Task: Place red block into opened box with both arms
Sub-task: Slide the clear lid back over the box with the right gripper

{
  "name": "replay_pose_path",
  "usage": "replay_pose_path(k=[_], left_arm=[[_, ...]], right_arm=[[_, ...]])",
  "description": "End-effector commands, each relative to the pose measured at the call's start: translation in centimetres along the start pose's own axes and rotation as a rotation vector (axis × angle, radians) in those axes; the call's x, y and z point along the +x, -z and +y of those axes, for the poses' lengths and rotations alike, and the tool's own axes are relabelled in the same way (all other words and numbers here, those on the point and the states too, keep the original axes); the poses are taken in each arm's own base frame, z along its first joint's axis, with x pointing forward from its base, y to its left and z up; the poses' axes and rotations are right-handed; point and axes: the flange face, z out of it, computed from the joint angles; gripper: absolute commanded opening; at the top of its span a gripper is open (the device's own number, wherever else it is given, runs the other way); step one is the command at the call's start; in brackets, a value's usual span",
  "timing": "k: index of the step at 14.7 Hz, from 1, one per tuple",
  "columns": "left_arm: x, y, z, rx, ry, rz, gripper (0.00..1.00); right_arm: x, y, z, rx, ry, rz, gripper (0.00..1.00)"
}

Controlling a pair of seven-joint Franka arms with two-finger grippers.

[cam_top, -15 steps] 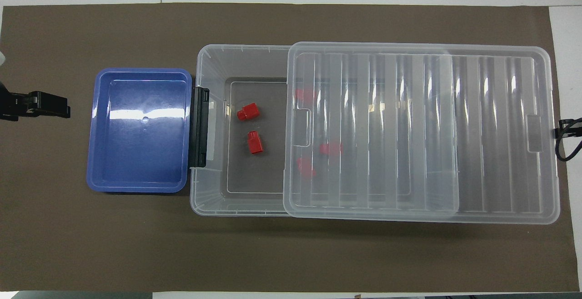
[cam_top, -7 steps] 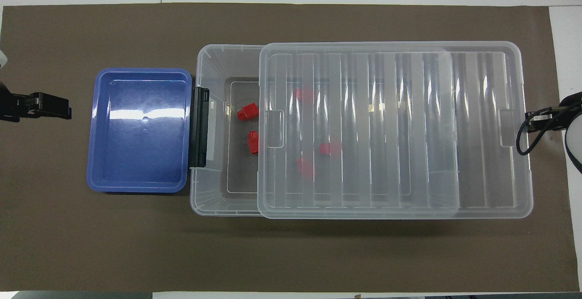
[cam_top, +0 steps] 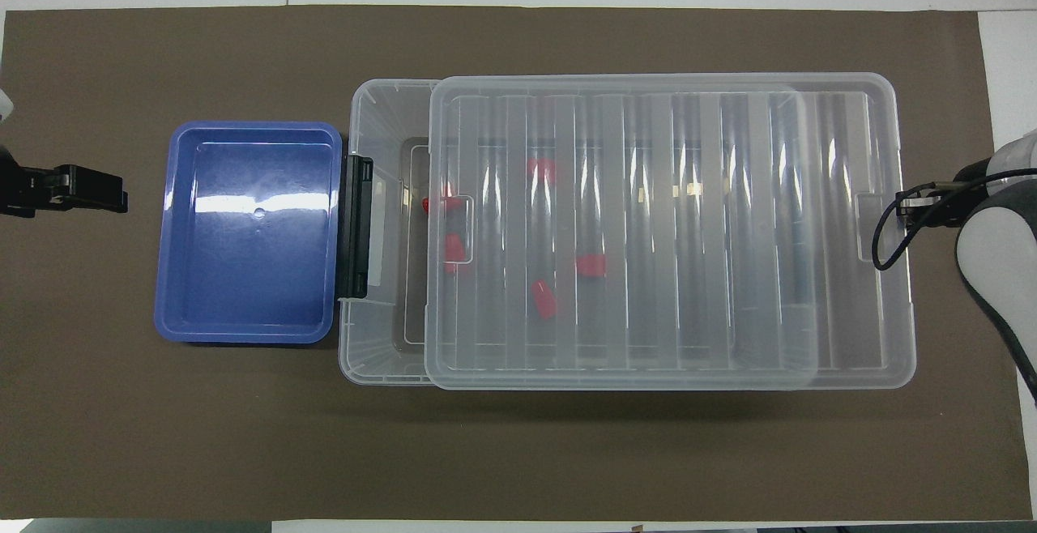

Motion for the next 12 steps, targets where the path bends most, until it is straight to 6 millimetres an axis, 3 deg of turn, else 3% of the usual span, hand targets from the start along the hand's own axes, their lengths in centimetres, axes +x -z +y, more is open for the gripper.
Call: replay_pose_path(k=[1, 5, 9, 12], left_arm=[[-0.5, 0.6, -0.2, -0.011, -0.002, 0.002, 1.00], [-0.6, 0.6, -0.2, -0.011, -0.002, 0.000, 1.00], [-0.5, 0.6, -0.2, -0.011, -0.002, 0.002, 1.00], [-0.6, 0.6, -0.2, -0.011, -0.002, 0.000, 1.00]], right_arm=[[-0.4, -0.7, -2.1, 0.010, -0.031, 0.019, 0.00], [-0.5, -1.6, -4.0, 0.011, -0.048, 0.032, 0.00], [-0.7, -1.6, -7.7, 0.011, -0.091, 0.034, 0.00], [-0.8, -1.6, -8.0, 0.011, -0.095, 0.034, 0.00]])
